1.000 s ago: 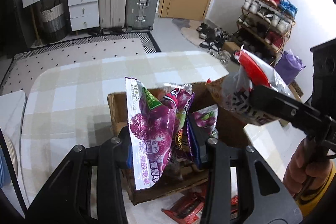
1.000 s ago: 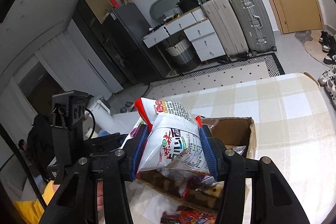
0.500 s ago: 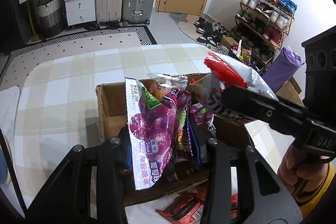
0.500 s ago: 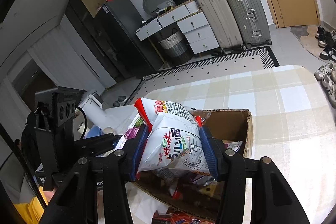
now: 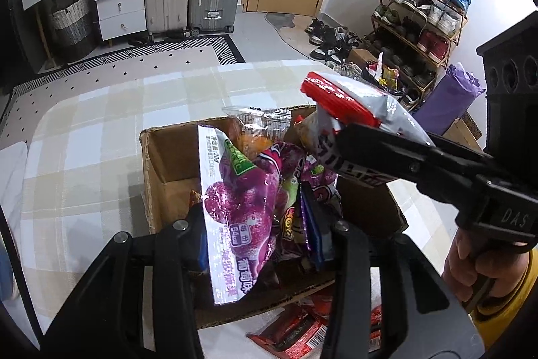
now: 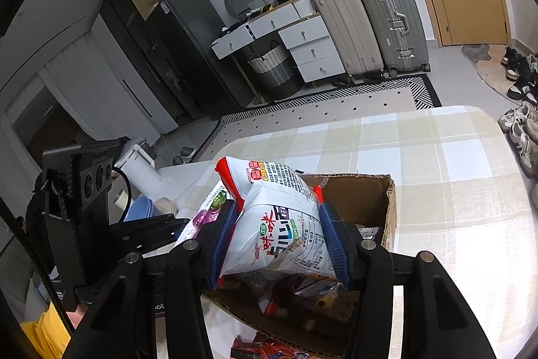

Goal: Organize snacks
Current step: 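Open both tools to drop the grape bag and chip bag into the box, then pull both tools back from the box toward the red and blue packets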

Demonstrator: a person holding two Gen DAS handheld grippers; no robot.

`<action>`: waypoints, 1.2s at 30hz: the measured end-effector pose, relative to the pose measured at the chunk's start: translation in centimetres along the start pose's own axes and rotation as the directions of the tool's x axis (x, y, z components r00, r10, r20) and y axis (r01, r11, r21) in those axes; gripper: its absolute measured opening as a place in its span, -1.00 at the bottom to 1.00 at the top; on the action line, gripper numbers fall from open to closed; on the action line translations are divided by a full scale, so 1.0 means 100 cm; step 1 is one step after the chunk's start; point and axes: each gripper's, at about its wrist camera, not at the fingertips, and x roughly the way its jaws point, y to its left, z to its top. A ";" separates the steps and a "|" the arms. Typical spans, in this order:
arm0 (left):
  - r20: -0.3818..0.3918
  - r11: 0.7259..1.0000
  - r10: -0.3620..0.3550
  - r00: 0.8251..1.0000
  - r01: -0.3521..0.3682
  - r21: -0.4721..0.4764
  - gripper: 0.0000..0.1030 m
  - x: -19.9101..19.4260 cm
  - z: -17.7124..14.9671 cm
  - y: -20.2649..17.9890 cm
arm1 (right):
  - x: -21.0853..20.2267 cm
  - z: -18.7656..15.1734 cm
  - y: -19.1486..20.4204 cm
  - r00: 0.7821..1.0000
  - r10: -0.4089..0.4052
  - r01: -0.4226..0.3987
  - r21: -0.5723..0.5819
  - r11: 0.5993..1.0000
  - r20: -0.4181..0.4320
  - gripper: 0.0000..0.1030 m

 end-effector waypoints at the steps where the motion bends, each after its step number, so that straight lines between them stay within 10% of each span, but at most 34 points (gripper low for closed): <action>1: -0.005 1.000 0.000 1.000 0.000 0.003 -0.22 0.000 0.000 0.000 | 0.001 0.000 -0.001 1.000 -0.005 0.005 0.001 1.000 -0.002 -0.01; 16: 0.035 0.999 -0.032 0.999 0.032 0.008 0.34 -0.029 0.001 0.001 | 0.002 0.000 0.002 0.998 -0.058 0.058 -0.009 0.998 -0.005 0.01; 36: 0.082 0.999 -0.003 0.997 0.006 -0.046 0.36 -0.097 -0.020 0.006 | -0.033 -0.010 0.030 0.997 -0.051 0.053 -0.031 0.998 0.056 0.01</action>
